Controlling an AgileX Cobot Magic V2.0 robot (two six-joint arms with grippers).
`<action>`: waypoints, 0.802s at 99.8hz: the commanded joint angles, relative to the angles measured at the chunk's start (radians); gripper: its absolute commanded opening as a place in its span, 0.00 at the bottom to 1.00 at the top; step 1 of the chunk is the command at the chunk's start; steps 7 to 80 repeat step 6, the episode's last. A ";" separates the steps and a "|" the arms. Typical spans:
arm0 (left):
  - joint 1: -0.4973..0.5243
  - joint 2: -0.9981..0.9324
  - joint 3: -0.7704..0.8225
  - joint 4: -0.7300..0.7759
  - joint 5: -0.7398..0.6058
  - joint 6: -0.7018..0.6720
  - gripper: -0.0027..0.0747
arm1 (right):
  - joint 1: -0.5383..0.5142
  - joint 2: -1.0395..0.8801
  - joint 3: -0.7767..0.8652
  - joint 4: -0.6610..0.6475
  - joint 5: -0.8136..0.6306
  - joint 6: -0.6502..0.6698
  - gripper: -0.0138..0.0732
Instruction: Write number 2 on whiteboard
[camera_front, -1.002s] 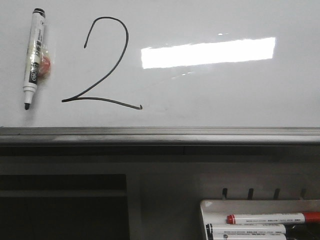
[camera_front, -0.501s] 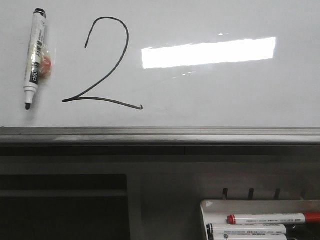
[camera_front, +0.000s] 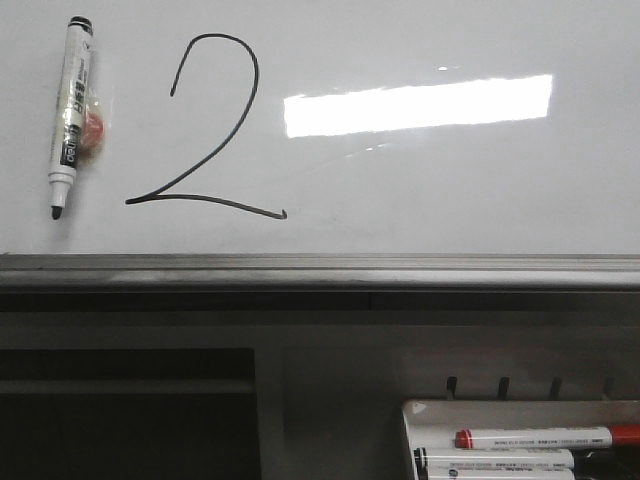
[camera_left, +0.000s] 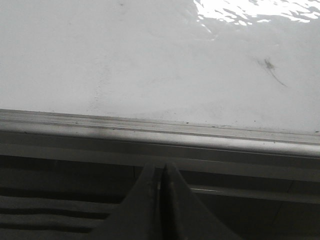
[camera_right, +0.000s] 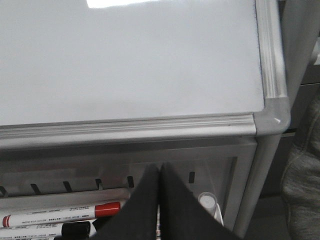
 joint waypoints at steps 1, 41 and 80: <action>0.003 -0.027 0.011 -0.009 -0.059 0.001 0.01 | -0.005 -0.020 0.025 0.000 -0.016 0.003 0.08; 0.003 -0.027 0.011 -0.009 -0.059 0.001 0.01 | -0.005 -0.020 0.025 -0.006 -0.016 0.003 0.08; 0.003 -0.027 0.011 -0.009 -0.059 0.001 0.01 | -0.005 -0.020 0.025 -0.006 -0.016 0.003 0.08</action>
